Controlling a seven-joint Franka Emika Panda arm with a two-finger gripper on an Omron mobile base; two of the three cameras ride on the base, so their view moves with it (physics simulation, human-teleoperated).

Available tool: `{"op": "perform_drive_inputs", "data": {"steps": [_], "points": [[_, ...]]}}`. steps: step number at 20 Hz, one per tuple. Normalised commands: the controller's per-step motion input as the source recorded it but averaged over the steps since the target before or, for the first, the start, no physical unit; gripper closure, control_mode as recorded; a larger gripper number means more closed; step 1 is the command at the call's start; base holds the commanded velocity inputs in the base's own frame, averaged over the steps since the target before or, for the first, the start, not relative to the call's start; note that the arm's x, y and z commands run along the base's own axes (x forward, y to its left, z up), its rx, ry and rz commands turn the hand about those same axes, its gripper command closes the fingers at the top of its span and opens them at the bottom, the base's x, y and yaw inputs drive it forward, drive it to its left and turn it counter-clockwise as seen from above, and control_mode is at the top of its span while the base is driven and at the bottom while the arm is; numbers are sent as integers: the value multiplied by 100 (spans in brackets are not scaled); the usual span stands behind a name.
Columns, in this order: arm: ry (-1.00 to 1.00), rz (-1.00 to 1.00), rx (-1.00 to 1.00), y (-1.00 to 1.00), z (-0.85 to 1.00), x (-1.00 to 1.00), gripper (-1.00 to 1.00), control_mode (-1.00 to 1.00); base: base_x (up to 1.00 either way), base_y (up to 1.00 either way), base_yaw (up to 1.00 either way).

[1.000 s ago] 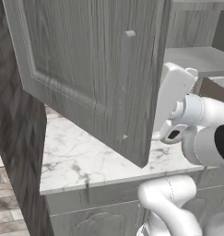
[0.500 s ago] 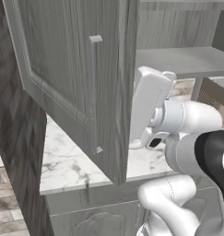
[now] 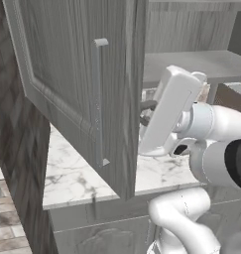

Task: Open the cabinet. Pick the bowls from the counter and place them in the cabinet. Then close the cabinet.

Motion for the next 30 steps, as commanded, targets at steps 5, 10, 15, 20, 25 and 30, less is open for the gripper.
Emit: {"op": "perform_drive_inputs", "data": {"steps": [5,10,15,20,25,30], "points": [[0,-13,-23,-65,45,-4,-100,-100,0,0,0],[5,-17,-35,-72,7,7,-100,-100,0,0,0],[7,-13,-29,-98,-18,17,-100,-100,0,0,0],[0,-11,-33,-74,-66,1,-100,-100,0,0,0],[-13,-13,-44,-34,-71,0,-100,-100,0,0,0],[-28,-18,-47,-10,-50,0,-100,-100,0,0,0]]}}
